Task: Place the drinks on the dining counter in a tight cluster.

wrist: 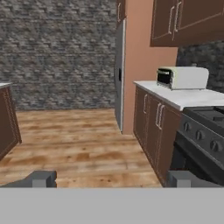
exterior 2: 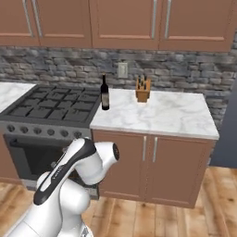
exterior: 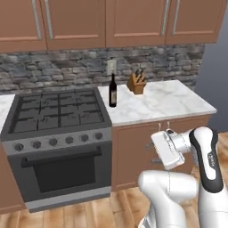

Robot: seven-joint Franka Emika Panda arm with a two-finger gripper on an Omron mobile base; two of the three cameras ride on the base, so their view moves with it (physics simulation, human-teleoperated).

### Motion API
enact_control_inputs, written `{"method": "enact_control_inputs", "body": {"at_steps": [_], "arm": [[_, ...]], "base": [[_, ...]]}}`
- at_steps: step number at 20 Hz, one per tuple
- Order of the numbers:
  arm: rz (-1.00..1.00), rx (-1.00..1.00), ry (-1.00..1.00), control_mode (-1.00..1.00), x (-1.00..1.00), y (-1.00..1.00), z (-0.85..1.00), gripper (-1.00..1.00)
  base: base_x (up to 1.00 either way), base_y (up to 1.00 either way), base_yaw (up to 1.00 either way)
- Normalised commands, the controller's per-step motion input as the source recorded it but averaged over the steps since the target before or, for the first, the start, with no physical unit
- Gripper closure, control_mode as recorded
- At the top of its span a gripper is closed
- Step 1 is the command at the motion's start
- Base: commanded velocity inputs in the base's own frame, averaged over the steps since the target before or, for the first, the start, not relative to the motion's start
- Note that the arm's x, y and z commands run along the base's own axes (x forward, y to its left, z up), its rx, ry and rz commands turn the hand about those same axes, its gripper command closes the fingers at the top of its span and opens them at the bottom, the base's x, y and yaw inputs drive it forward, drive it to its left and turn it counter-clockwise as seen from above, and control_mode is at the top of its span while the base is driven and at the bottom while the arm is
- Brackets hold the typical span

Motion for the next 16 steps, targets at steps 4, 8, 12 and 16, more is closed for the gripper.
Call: {"method": "enact_control_inputs", "body": {"at_steps": [4,8,12,16], "arm": [[0.00,0.00,0.00,1.00,0.00,0.00,0.00,-1.00],[0.00,0.00,0.00,1.00,0.00,0.00,0.00,-1.00],[0.00,0.00,0.00,1.00,0.00,0.00,0.00,-1.00],[0.00,0.00,0.00,1.00,0.00,0.00,0.00,-1.00]], "base": [[0.85,0.05,0.00],[0.86,0.07,0.00],[0.77,0.10,0.00],[0.59,0.13,0.00]]}}
